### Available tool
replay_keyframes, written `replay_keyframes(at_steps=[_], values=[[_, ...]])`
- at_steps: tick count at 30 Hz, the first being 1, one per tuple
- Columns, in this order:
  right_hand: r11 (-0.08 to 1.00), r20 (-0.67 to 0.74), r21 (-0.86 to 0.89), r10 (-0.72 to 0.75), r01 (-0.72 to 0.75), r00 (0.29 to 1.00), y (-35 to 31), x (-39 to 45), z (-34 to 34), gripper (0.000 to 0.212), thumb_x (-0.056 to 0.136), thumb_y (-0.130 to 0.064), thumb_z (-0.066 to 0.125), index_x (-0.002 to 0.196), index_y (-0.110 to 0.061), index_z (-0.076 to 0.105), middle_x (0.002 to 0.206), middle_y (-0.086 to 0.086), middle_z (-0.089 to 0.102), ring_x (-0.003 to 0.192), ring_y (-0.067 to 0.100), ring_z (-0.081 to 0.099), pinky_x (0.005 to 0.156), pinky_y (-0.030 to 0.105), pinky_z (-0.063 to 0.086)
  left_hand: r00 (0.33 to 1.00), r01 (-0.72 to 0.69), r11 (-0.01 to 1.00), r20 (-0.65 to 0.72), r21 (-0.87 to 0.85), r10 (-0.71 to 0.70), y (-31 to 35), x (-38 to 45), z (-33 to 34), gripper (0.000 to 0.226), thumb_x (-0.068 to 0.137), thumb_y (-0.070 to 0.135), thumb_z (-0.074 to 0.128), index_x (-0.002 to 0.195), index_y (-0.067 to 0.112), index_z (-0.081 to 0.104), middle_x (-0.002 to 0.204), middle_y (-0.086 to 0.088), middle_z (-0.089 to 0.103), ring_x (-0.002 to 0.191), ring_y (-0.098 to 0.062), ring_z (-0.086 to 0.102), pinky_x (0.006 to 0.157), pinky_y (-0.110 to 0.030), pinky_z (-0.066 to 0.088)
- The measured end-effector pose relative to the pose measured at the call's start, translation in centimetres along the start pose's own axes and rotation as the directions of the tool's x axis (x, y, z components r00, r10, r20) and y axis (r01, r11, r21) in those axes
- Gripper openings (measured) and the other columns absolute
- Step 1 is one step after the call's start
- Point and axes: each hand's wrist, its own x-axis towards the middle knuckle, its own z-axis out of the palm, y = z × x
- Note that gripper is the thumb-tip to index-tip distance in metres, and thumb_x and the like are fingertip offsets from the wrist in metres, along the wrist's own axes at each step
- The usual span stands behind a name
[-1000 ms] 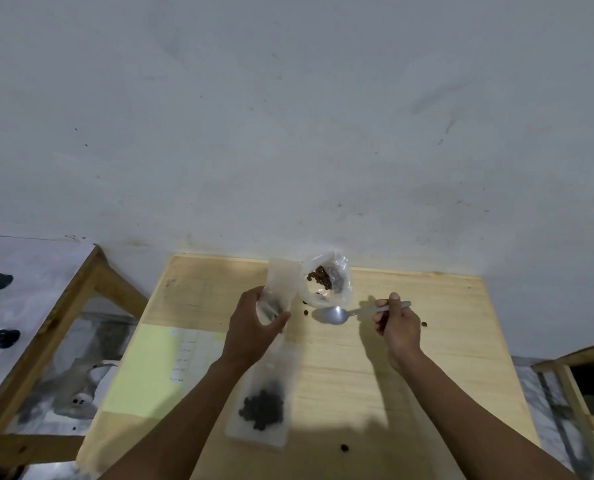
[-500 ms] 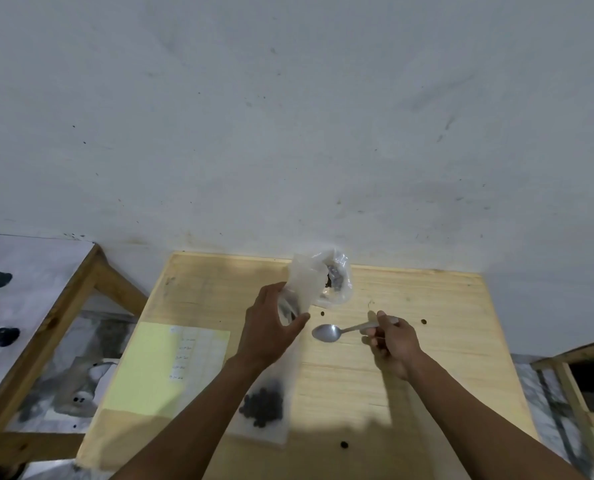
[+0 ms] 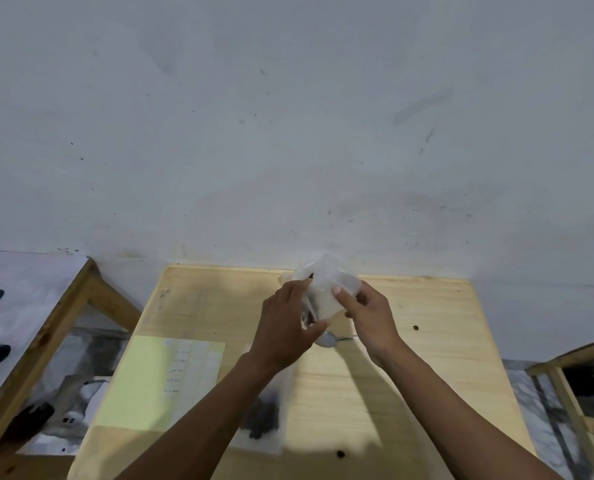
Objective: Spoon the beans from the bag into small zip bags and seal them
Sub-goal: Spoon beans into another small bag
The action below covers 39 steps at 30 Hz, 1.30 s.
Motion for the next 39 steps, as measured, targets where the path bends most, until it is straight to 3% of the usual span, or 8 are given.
replay_keyframes(at_steps=[3, 6, 12, 20, 24, 30, 36, 39], values=[[1.0, -0.116, -0.003, 0.007, -0.007, 0.993, -0.3, 0.5, -0.6, 0.01, 0.092, -0.024, 0.065, 0.091, -0.031, 0.072, 0.079, -0.006, 0.072, 0.074, 0.011, 0.064, 0.076, 0.033, 0.051, 0.999, -0.001, 0.999, 0.033, -0.036, 0.002, -0.2, 0.3, -0.9, 0.056, 0.09, 0.041, 0.063, 0.138, 0.02, 0.044, 0.135, 0.005, 0.053, 0.118, -0.012, 0.053, 0.104, -0.032, 0.039], [1.0, -0.113, 0.031, -0.004, 0.007, 0.994, -1.0, 0.8, -1.4, 0.014, 0.093, -0.017, 0.063, 0.099, -0.024, 0.074, 0.083, -0.003, 0.075, 0.073, 0.008, 0.066, 0.072, 0.027, 0.049, 0.999, 0.044, 0.998, 0.032, -0.049, -0.043, -1.3, 0.6, -1.7, 0.035, 0.095, 0.029, 0.059, 0.129, 0.016, 0.057, 0.112, 0.003, 0.068, 0.098, -0.01, 0.064, 0.092, -0.034, 0.051], [0.999, -0.06, 0.031, 0.01, -0.008, 0.998, -2.5, 1.3, -2.2, 0.015, 0.094, -0.016, 0.061, 0.102, -0.021, 0.074, 0.089, 0.004, 0.077, 0.079, 0.015, 0.07, 0.073, 0.028, 0.046, 0.978, 0.195, 0.97, 0.109, -0.147, -0.18, -2.1, 0.9, -2.8, 0.007, 0.091, 0.018, 0.066, 0.089, 0.019, 0.073, 0.076, 0.016, 0.067, 0.069, 0.008, 0.06, 0.065, -0.004, 0.041], [0.998, 0.013, 0.044, 0.034, -0.034, 0.999, -3.2, 1.1, -2.2, 0.012, 0.094, -0.017, 0.062, 0.099, -0.011, 0.07, 0.086, 0.005, 0.077, 0.07, 0.015, 0.068, 0.067, 0.025, 0.047, 0.931, 0.349, 0.897, 0.212, -0.27, -0.298, -2.7, 0.1, -2.8, 0.008, 0.093, 0.025, 0.063, 0.094, 0.023, 0.071, 0.086, 0.011, 0.07, 0.077, 0.005, 0.062, 0.065, -0.005, 0.041], [0.991, 0.155, -0.122, -0.034, 0.054, 0.987, -3.9, 1.0, -2.5, 0.012, 0.095, -0.014, 0.061, 0.099, -0.008, 0.071, 0.088, 0.005, 0.077, 0.068, 0.011, 0.068, 0.058, 0.008, 0.043, 0.951, 0.302, 0.874, 0.187, -0.382, -0.247, -1.7, 0.7, -4.0, 0.026, 0.09, 0.033, 0.067, 0.114, 0.023, 0.063, 0.101, 0.01, 0.068, 0.093, -0.003, 0.065, 0.074, -0.011, 0.048], [0.952, 0.352, -0.263, -0.056, 0.156, 0.934, -5.2, 0.9, -2.5, 0.008, 0.088, -0.019, 0.07, 0.095, -0.018, 0.074, 0.088, 0.001, 0.076, 0.075, 0.017, 0.071, 0.069, 0.02, 0.048, 0.968, 0.248, 0.83, 0.152, -0.499, -0.198, 0.8, 2.8, -6.0, 0.016, 0.088, 0.015, 0.07, 0.084, 0.0, 0.065, 0.076, -0.015, 0.07, 0.064, -0.011, 0.06, 0.063, -0.015, 0.045], [0.77, 0.426, -0.53, -0.119, 0.354, 0.897, -6.0, 1.4, -2.6, 0.014, 0.081, -0.027, 0.076, 0.076, -0.031, 0.063, 0.072, -0.031, 0.062, 0.066, -0.003, 0.055, 0.062, 0.017, 0.04, 0.988, 0.114, 0.906, 0.141, -0.407, -0.061, 0.9, 2.1, -6.1, 0.025, 0.088, 0.014, 0.069, 0.068, 0.017, 0.055, 0.055, 0.015, 0.05, 0.056, -0.005, 0.04, 0.056, -0.014, 0.034], [0.669, 0.463, -0.613, -0.127, 0.42, 0.877, -5.6, 1.6, -2.1, 0.012, 0.08, -0.034, 0.072, 0.078, -0.036, 0.06, 0.075, -0.023, 0.059, 0.074, 0.002, 0.054, 0.07, 0.03, 0.046, 0.994, 0.027, 0.934, 0.106, -0.357, 0.012, 0.6, 1.8, -5.7, 0.025, 0.087, 0.013, 0.07, 0.068, 0.018, 0.054, 0.061, 0.016, 0.053, 0.061, -0.005, 0.044, 0.062, -0.016, 0.037]])
